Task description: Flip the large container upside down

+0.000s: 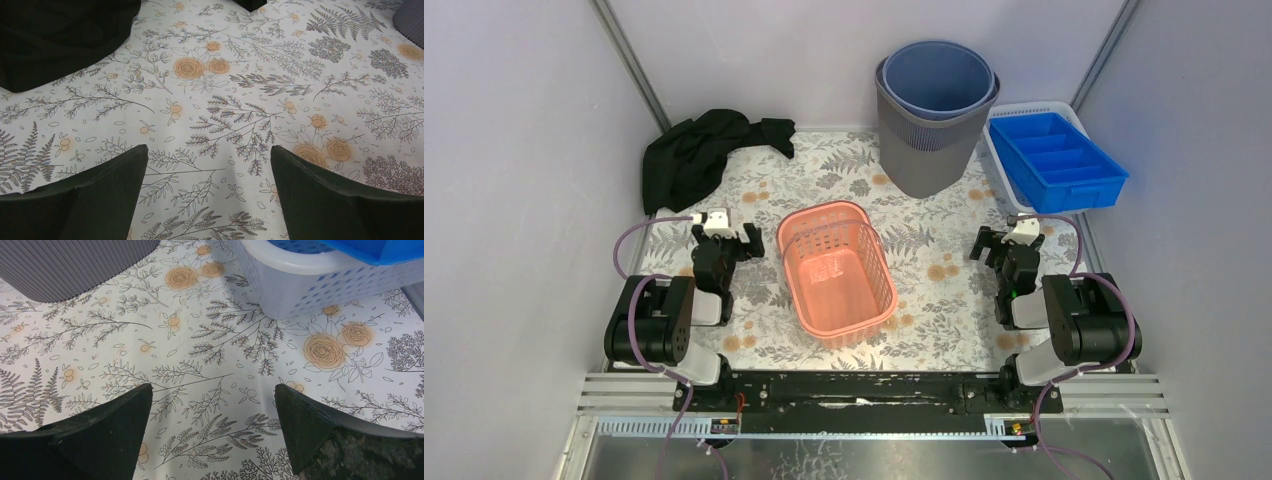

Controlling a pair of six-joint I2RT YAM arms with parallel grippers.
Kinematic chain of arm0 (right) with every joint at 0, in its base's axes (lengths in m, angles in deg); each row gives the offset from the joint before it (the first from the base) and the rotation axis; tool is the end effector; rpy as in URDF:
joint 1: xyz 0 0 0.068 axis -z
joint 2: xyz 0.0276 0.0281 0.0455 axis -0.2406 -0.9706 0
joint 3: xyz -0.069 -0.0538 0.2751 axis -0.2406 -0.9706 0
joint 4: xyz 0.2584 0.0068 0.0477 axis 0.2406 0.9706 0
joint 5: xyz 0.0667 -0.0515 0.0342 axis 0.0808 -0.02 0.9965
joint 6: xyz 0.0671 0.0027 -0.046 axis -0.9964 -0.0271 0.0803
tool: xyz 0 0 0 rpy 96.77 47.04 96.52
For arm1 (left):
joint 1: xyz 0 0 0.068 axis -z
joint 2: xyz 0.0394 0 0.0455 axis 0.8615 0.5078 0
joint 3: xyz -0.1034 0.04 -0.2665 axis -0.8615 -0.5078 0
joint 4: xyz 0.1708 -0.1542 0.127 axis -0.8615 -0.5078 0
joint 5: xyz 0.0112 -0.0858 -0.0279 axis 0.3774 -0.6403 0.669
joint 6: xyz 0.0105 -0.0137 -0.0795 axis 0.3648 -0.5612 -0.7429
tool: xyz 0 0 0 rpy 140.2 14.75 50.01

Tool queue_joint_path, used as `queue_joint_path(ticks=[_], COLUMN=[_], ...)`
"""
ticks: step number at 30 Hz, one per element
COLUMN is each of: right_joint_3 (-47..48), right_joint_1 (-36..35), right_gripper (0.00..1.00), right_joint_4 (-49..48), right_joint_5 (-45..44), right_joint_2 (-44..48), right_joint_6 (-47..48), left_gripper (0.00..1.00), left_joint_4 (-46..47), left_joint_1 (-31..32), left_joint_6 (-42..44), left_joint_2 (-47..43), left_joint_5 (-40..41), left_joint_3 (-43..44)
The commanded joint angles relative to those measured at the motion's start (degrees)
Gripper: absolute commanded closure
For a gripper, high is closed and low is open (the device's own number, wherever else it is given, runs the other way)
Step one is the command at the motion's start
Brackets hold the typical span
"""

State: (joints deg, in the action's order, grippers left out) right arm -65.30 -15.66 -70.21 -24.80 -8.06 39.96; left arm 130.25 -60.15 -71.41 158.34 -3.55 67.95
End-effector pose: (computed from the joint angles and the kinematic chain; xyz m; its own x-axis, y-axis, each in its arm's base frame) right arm 0.2647 -0.0036 0.1486 -0.1343 0.0222 -0.9907 0.1350 0.9908 0.0039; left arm 0.2711 0.0010 0.1524 -0.1430 -0.0997 -0.9847 0.0068 0.9948 -0.1017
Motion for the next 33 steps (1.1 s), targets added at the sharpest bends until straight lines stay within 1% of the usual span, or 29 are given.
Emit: queue_joint_path(ticks=[1,26,28,30,31,33], right_joint_3=[1.5,1.2,1.1,0.8,0.8,0.3], right_joint_1=[0.2,0.2,0.2,0.2,0.2,0.2], right_gripper=[0.01,0.01,0.01,0.01,0.01,0.01], right_joint_4=[-2.5,-3.1,-3.2,-3.6,-2.7,-0.9], right_joint_5=[0.2,0.0,0.0,1.3,2.1,0.3], right_joint_2=[0.1,0.1,0.2,0.6,1.8,5.1], right_joint_6=[0.6,0.9,0.8,1.4,1.7,0.9], left_gripper=[0.00,0.00,0.00,0.00,0.00,0.00], left_joint_4=[2.3,2.5,-0.2,-5.2,-7.6,-12.4], left_joint_1=[0.3,0.4,0.4,0.4,0.4,0.5], left_joint_6=[1.4,1.6,2.2,2.1,2.3,2.4], left_joint_2=[0.5,0.3,-1.4,-4.8,-6.3,-9.0], left_joint_5=[1.5,1.0,-0.3,-0.4,-0.7,-1.8], left_joint_3=[1.2,1.1,1.8,3.1,3.7,4.8])
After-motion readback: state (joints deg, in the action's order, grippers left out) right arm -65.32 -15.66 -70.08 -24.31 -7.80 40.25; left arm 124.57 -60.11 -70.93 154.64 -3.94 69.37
